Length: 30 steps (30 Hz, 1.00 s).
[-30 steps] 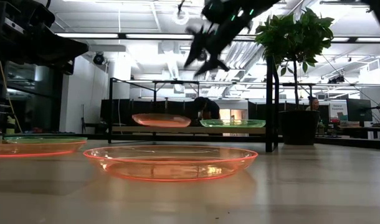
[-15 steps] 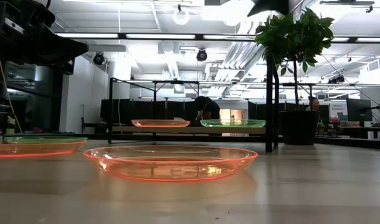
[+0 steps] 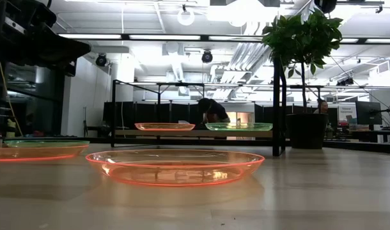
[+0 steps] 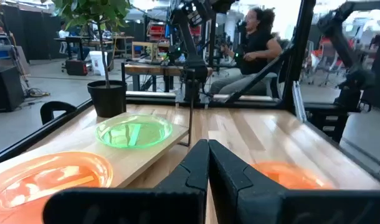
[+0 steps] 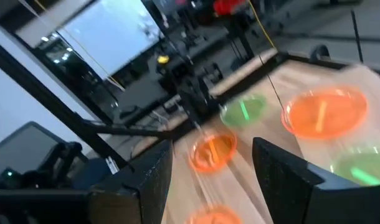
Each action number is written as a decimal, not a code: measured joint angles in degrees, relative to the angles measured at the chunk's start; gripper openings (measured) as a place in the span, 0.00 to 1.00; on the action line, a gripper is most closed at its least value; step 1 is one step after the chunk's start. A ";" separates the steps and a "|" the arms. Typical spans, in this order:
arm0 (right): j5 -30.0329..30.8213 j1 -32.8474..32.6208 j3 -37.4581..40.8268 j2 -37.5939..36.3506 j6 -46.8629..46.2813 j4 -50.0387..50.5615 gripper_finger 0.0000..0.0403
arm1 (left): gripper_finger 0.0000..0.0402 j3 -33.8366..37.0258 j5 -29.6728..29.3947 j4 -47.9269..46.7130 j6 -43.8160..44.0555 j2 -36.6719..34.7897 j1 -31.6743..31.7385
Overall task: Place and stack plates onto a shelf
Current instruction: Stack the left orange plate on top of the orange plate on the shelf
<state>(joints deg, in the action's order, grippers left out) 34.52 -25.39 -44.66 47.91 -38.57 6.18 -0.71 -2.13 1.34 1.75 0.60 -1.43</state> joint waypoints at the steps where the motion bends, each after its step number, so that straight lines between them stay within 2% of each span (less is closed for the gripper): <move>1: 0.04 0.09 0.60 -0.03 1.29 -2.06 0.51 | 0.00 0.00 0.09 0.99 1.99 0.00 -0.11; 4: -0.14 0.91 1.39 -0.01 2.90 -6.46 0.51 | 0.00 0.00 0.57 8.12 14.63 0.00 -0.65; 9: -0.03 1.77 1.43 -0.01 2.69 -9.03 0.51 | 0.00 0.00 -7.43 23.34 25.95 -0.02 -0.66; 11: 0.76 2.11 1.43 0.04 2.54 -10.50 0.51 | 0.00 0.00 -11.52 28.37 28.36 -0.02 -0.66; 14: 2.65 2.58 1.43 0.10 2.59 -12.44 0.51 | 0.00 -0.02 -18.77 30.85 29.40 -0.02 -0.63; 17: 4.43 3.02 1.43 0.10 2.56 -13.06 0.51 | 0.00 -0.85 -19.85 31.08 31.88 0.92 -0.61; 20: 6.38 3.02 1.43 0.10 0.71 -12.92 0.51 | 0.00 -4.38 -14.41 27.69 32.08 5.14 -0.63; 22: 7.94 3.02 1.45 0.10 -0.31 -12.86 0.51 | 0.00 -9.18 -9.80 21.97 30.79 9.79 -0.63; 30: 10.51 3.02 1.43 0.12 -0.43 -12.77 0.51 | 0.02 -31.68 2.60 -15.93 19.99 33.15 1.05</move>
<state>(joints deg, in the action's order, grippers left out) 45.03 -22.37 -43.22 48.03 -39.00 -6.59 -32.39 0.46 -14.59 21.74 33.75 -0.38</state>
